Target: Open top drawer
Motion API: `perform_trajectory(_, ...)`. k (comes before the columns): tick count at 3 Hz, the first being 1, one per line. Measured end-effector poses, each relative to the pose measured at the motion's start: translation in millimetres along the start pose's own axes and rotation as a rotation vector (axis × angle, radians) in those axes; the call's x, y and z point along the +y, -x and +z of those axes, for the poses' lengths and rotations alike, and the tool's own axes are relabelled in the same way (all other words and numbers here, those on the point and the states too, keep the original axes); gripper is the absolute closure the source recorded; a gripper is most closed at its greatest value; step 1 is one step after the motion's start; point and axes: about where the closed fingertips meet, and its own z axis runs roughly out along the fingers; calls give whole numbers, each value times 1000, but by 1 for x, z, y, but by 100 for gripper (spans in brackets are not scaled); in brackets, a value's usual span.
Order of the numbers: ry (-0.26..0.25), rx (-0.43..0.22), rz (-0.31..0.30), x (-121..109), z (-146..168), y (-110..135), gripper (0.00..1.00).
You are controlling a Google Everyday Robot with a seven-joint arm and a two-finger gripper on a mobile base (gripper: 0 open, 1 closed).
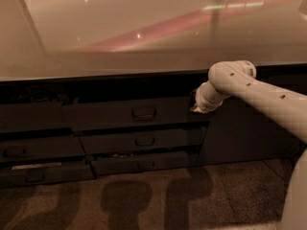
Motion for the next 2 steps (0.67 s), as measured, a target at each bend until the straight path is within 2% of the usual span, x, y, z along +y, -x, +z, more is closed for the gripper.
perform_trajectory(2,2,1,-5,6,-2,0,100)
